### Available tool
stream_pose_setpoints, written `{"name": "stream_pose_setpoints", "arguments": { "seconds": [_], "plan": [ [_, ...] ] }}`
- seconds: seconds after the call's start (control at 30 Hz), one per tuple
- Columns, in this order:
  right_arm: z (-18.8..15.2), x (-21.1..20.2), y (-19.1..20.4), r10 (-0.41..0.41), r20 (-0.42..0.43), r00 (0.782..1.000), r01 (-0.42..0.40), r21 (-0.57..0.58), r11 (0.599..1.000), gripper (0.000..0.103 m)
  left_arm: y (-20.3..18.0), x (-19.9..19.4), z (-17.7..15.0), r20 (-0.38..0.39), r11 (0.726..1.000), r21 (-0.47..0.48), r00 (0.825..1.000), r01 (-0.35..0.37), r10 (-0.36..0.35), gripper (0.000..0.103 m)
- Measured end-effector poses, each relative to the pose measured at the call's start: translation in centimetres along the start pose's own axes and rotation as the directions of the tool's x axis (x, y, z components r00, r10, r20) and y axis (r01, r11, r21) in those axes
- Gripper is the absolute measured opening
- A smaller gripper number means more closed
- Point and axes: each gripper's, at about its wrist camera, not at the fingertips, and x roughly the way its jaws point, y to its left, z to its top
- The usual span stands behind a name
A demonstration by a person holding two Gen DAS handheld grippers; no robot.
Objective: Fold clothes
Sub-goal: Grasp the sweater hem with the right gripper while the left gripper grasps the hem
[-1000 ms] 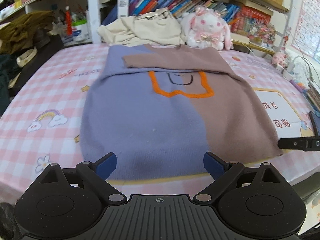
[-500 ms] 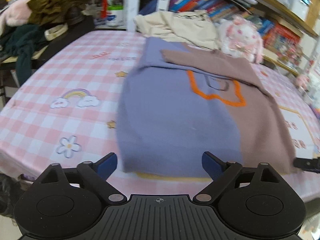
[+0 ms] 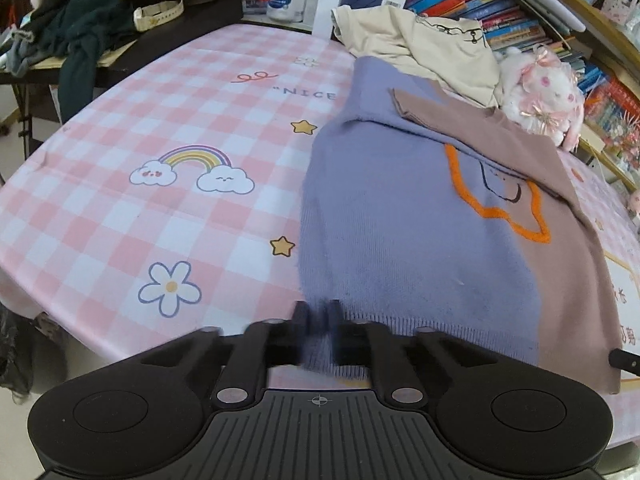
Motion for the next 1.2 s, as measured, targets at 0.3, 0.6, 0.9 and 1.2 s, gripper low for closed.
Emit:
{"name": "stream_pose_setpoints", "arguments": {
  "seconds": [0.3,0.6,0.9,1.2],
  "plan": [
    [1.4,-0.9,-1.5,0.266,0.066,0.962,-0.274,0.170,0.947,0.008,-1.0,-1.7,0.7,0.055,0.989,0.071,0.989,0.131,-0.135,0.010],
    [0.7,1.4,-3.4,0.245,-0.009,0.970,-0.228,0.335,0.914,0.028,2.2,0.1,0.1,-0.035,0.973,-0.117,0.978,0.200,-0.205,0.026],
    [0.8,1.7,-3.2,0.245,-0.002,0.969,-0.231,0.333,0.914,0.017,3.6,1.0,0.1,-0.027,0.943,-0.215,0.963,0.255,-0.267,0.019],
    [1.1,-1.2,-3.0,0.159,0.104,0.982,-0.180,0.250,0.951,0.009,3.7,0.8,0.5,-0.035,0.956,-0.162,0.967,0.244,-0.253,0.004]
  ]
}}
